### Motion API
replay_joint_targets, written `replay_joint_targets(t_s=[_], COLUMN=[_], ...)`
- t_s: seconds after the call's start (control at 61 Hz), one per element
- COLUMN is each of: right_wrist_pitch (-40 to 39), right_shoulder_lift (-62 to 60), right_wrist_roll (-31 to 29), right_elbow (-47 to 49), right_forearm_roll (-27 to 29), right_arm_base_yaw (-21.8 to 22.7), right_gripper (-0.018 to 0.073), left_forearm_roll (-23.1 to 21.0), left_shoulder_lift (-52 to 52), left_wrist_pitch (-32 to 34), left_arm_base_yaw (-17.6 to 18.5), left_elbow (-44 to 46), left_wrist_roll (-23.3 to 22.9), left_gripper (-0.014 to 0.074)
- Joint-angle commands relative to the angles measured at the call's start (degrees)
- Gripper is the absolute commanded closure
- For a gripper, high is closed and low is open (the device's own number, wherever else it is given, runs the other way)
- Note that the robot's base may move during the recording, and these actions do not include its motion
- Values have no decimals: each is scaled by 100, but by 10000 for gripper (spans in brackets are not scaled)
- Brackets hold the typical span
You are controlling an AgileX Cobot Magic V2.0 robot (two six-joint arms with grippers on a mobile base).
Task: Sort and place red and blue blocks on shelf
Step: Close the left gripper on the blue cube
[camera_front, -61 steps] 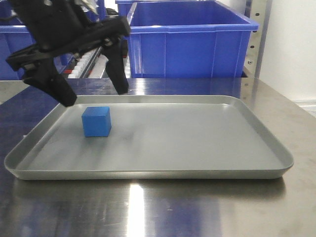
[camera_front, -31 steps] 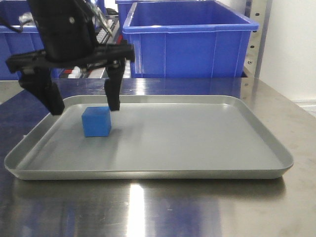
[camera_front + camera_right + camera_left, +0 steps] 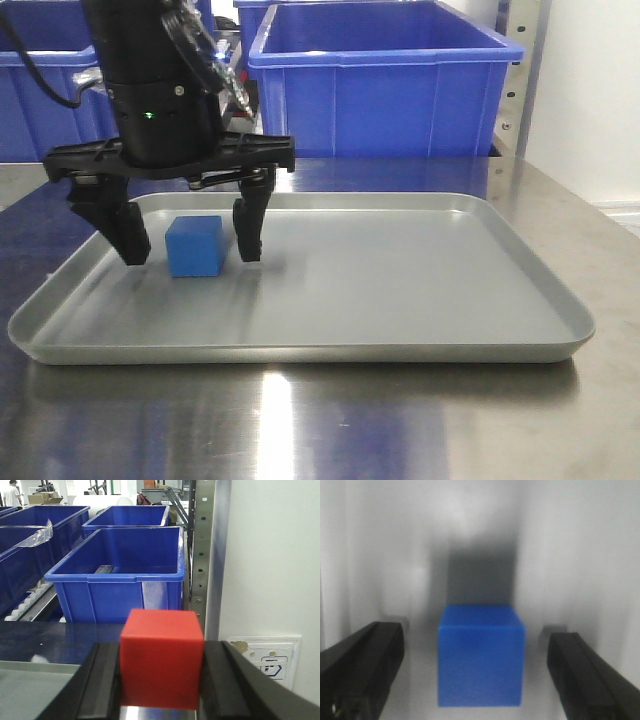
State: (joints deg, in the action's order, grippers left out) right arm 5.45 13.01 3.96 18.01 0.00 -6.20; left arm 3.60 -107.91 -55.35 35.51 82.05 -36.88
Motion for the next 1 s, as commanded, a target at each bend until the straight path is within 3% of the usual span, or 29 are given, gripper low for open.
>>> replay_joint_targets(t_s=[0.0, 0.442, 0.524, 0.737, 0.983], right_wrist_pitch=[-479, -479, -479, -479, -479], right_shoulder_lift=[44, 44, 44, 44, 44], right_wrist_roll=[-48, -48, -48, -48, -48], right_elbow=[156, 156, 156, 156, 156], right_forearm_roll=[-34, -34, -34, -34, -34], right_arm_base_yaw=[36, 36, 36, 36, 36], right_gripper=[502, 502, 502, 502, 502], left_forearm_roll=[53, 53, 53, 53, -96], left_shoulder_lift=[257, 257, 257, 291, 724], left_wrist_pitch=[147, 147, 137, 113, 94], left_arm_base_yaw=[30, 30, 30, 30, 30], left_elbow=[195, 195, 195, 195, 195], left_wrist_roll=[-61, -51, -51, -51, 245], left_gripper=[-22, 0, 79, 488, 461])
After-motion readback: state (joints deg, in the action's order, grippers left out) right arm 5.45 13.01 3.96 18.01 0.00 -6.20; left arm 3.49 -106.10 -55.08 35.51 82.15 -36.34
